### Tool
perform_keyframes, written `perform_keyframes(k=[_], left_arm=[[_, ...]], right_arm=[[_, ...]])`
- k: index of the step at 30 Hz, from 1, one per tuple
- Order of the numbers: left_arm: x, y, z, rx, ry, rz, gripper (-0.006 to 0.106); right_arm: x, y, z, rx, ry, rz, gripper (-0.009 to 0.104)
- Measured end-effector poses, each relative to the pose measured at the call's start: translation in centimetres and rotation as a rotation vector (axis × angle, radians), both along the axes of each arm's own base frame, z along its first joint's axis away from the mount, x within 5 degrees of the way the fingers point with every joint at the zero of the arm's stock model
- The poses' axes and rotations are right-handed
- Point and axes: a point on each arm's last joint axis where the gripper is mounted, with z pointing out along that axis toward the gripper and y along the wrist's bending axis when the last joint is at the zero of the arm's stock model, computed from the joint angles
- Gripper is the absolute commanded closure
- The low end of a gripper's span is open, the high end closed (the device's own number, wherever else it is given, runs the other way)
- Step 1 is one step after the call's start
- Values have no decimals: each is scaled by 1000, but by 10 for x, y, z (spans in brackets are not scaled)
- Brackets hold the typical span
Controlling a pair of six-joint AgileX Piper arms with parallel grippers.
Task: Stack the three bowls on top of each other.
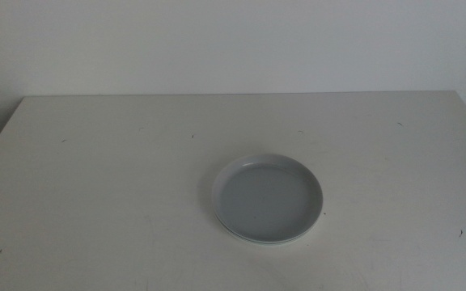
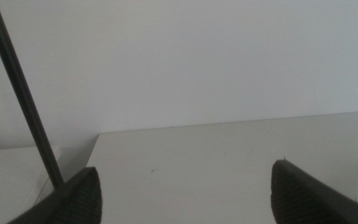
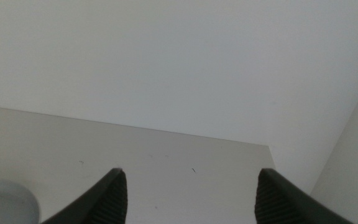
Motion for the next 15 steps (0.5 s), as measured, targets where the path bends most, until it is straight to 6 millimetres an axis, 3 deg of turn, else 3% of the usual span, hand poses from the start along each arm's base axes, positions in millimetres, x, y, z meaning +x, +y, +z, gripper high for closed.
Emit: perform_keyframes(k=[7, 15], left_arm=[[-7, 0, -16, -1, -1, 0, -5], [-13, -1, -64, -17, 35, 3, -5]], right_arm=[[-12, 0, -15, -6, 2, -1, 43], [-45, -1, -58, -103, -24, -1, 43]])
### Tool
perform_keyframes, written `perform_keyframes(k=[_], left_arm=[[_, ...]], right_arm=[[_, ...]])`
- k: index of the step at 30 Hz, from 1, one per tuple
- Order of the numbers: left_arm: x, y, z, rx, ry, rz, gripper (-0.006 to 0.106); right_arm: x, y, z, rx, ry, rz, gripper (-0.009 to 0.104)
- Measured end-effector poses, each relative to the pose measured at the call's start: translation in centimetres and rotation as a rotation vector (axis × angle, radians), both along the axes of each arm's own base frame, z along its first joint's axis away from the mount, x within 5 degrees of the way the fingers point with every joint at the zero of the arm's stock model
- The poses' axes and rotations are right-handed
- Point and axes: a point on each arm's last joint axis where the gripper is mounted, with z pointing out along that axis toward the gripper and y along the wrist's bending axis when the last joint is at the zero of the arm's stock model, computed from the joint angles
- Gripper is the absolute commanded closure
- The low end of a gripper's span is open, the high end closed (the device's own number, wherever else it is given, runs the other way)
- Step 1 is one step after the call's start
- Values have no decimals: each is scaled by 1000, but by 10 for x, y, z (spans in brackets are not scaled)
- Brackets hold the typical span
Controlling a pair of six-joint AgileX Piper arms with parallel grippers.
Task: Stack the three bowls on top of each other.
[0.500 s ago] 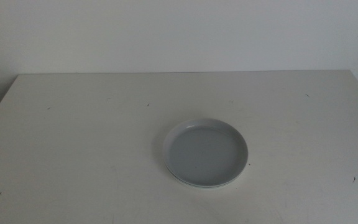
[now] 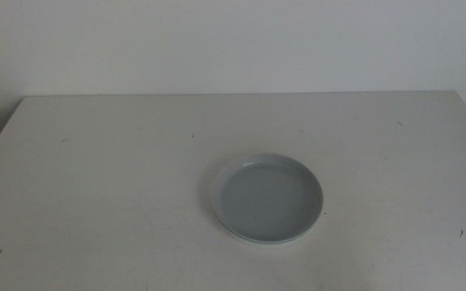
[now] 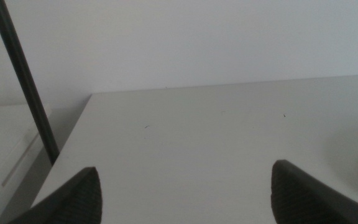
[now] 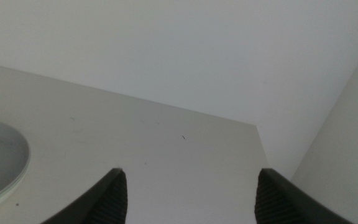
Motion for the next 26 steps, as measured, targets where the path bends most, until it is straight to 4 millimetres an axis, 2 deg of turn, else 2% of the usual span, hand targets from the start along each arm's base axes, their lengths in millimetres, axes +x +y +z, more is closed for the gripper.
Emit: perform_keyframes(k=[11, 16, 26], left_arm=[[-3, 0, -58, -86, 21, 8, -5], [-3, -1, -61, -87, 32, 6, -5], [-4, -1, -61, -86, 11, 7, -5]], right_arm=[[-21, 0, -52, -11, -9, 0, 43], [-25, 0, -72, -11, -3, 1, 43], [-29, 1, -72, 5, -43, 5, 43]])
